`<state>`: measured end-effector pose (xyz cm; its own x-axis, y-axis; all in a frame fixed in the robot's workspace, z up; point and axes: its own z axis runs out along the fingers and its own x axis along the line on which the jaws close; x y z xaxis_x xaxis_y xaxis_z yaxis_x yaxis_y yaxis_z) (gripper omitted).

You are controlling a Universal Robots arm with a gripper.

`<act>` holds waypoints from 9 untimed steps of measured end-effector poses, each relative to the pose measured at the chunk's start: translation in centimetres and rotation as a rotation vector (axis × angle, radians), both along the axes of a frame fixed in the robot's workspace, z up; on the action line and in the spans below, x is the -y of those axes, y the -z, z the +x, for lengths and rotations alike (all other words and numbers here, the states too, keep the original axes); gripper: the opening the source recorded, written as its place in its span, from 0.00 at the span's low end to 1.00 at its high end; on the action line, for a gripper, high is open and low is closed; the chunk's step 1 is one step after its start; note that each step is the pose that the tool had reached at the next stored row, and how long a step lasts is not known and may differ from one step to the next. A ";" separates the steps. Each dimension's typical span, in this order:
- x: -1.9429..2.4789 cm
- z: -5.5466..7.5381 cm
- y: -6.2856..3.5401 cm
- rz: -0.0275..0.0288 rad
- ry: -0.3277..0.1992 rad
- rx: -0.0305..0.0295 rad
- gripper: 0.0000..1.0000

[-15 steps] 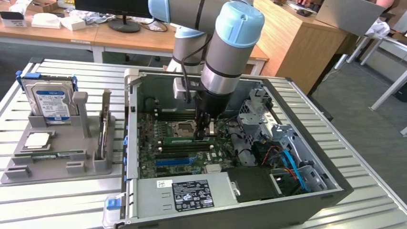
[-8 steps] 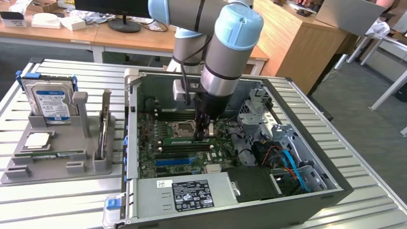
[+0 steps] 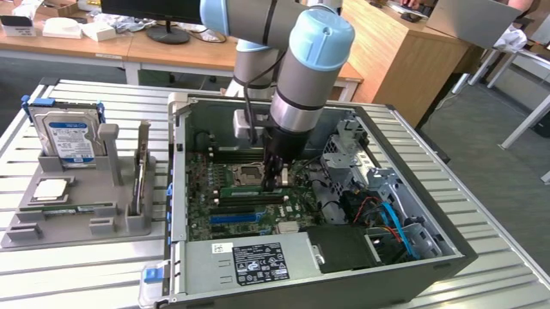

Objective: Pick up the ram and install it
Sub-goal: 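Insert the ram into the slot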

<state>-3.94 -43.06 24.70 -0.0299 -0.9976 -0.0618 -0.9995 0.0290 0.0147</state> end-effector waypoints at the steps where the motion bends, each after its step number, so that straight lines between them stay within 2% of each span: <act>1: 0.00 0.0 0.04 0.0000 0.000 0.0000 0.11; 9: 0.00 0.0 0.30 0.0000 0.000 0.0000 0.11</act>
